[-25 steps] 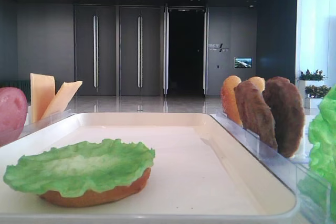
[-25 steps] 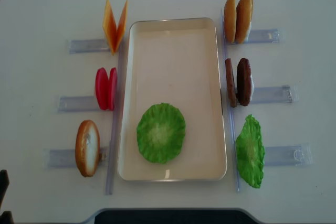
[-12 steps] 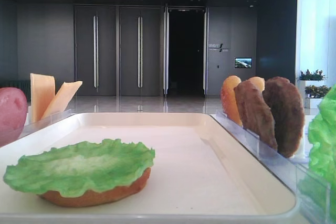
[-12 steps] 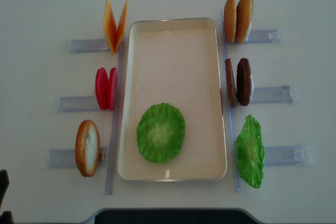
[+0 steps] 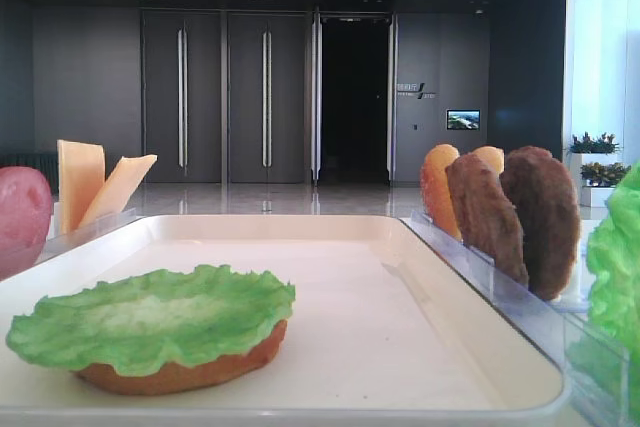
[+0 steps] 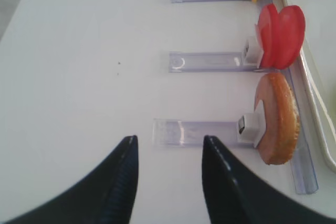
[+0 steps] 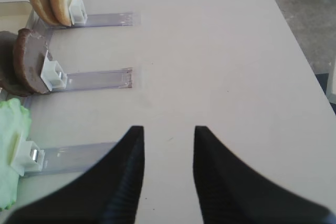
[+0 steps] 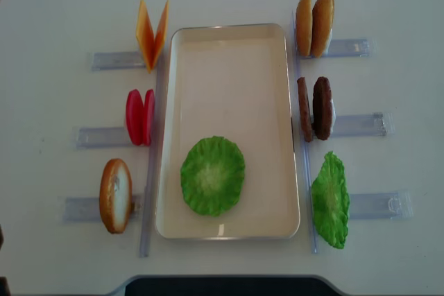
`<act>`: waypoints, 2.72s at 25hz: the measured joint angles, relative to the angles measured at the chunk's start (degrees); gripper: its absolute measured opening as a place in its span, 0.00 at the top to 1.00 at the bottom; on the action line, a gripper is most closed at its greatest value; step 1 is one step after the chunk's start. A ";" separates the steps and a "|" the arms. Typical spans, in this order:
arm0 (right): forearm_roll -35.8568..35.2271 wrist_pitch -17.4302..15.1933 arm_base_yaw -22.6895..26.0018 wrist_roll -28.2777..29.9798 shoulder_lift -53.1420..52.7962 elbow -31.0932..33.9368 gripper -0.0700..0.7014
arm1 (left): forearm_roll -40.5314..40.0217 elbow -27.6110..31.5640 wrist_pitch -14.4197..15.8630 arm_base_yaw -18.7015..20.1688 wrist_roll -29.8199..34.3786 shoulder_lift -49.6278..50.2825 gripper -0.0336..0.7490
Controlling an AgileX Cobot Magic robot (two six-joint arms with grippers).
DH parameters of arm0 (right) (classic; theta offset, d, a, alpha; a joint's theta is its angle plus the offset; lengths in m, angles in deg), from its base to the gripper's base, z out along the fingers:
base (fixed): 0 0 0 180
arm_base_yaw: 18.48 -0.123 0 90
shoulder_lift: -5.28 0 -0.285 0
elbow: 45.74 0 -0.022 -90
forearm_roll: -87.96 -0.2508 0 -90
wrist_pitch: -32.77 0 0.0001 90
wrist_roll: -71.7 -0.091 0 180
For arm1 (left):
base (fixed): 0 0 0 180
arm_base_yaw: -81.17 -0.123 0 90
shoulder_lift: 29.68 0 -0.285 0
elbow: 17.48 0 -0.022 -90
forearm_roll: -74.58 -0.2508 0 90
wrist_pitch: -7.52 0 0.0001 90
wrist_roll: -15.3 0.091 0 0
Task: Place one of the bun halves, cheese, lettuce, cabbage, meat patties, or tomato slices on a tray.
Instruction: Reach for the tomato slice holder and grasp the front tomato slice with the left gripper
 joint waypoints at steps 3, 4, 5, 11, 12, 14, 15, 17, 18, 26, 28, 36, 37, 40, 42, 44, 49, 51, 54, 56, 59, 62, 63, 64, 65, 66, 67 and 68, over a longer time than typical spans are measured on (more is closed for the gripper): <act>0.00 0.00 0.00 0.00 0.00 0.00 0.58 | -0.34 -1.57 0.06 0.00 -1.54 1.41 0.53; 0.00 0.00 0.00 0.00 0.00 0.00 0.58 | -0.34 -2.06 0.06 0.00 -1.67 2.49 0.52; 0.00 0.00 0.00 0.00 0.00 0.00 0.58 | -0.34 -2.56 0.11 0.00 -1.92 3.81 0.52; 0.00 0.00 0.00 0.00 0.00 0.00 0.58 | -0.41 -6.47 -0.11 0.00 -4.78 15.35 0.52; 0.00 0.00 0.00 0.00 0.00 0.00 0.58 | -0.41 -7.33 -0.35 0.00 -4.99 17.96 0.52; 0.00 0.00 0.00 0.00 0.00 0.00 0.58 | -0.41 -9.13 -0.73 0.00 -5.15 23.01 0.52; 0.00 0.00 0.00 0.00 0.00 0.00 0.58 | -0.41 -10.23 -0.90 0.00 -5.20 25.88 0.52; 0.00 0.00 0.00 0.00 0.00 0.00 0.58 | -0.35 -12.57 -1.69 0.00 -5.20 31.37 0.52; 0.00 0.00 0.00 -0.05 0.00 0.00 0.58 | -0.35 -14.01 -1.97 0.00 -5.20 34.47 0.52; 0.00 0.00 0.00 -0.05 0.00 0.00 0.58 | 1.82 -25.81 -2.62 0.00 -5.20 55.69 0.52; 0.00 0.00 0.00 -0.05 0.00 0.00 0.58 | 2.07 -28.15 -2.81 0.00 -5.20 59.87 0.52; 0.00 0.00 0.00 -0.05 0.00 0.00 0.58 | 2.91 -35.98 -3.36 0.00 -5.20 74.01 0.52; 0.00 0.00 0.00 -0.05 0.00 0.00 0.58 | 3.38 -36.48 -3.46 0.00 -5.20 75.26 0.52; 0.00 0.00 0.00 -0.05 0.00 0.00 0.58 | 3.55 -38.24 -3.69 0.00 -5.20 78.07 0.52; 0.00 0.00 0.00 -0.05 0.00 0.00 0.58 | 3.57 -39.14 -3.84 0.00 -5.20 79.32 0.52; 0.00 0.00 0.00 -0.05 0.00 0.00 0.58 | 3.62 -39.72 -4.17 0.00 -5.20 80.13 0.52; 0.00 0.00 0.00 -0.05 0.00 0.00 0.58 | 3.69 -39.85 -4.69 0.00 -5.20 80.86 0.52; 0.00 0.00 0.00 -0.05 0.00 0.00 0.58 | 3.96 -39.85 -4.69 0.00 -5.20 80.90 0.51; 0.00 0.00 0.00 -0.05 0.00 0.00 0.58 | 5.99 -39.85 -4.69 0.00 -5.20 80.92 0.51; 0.00 0.00 0.00 -0.05 0.00 0.00 0.58 | 7.97 -39.85 -4.69 0.00 -5.20 80.92 0.51; 0.00 0.00 0.00 -0.05 0.00 0.00 0.58 | 9.90 -39.85 -4.69 0.00 -3.80 80.92 0.51; 0.00 0.00 0.00 -0.05 0.00 0.00 0.58 | 10.31 -39.85 -4.69 0.00 -2.96 80.92 0.51; 0.00 0.00 0.00 -0.05 0.00 0.00 0.58 | 10.33 -39.85 -4.64 0.00 -2.96 80.92 0.51; 0.00 0.00 0.00 -0.05 0.00 0.00 0.58 | 10.33 -39.85 -4.52 0.12 -2.96 80.92 0.51; 0.00 0.00 0.00 -0.05 0.00 0.00 0.58 | 10.23 -39.85 -4.36 0.55 -2.96 80.92 0.51; 0.00 0.00 0.00 -0.05 0.00 0.00 0.58 | 9.24 -39.85 -4.36 1.25 -2.96 80.92 0.51; 0.00 0.00 0.00 -0.05 0.00 0.00 0.58 | 8.31 -39.85 -4.33 2.64 -3.78 80.92 0.51; 0.00 0.00 0.00 -0.05 0.00 0.00 0.58 | 6.93 -39.85 -4.33 4.55 -5.08 80.92 0.51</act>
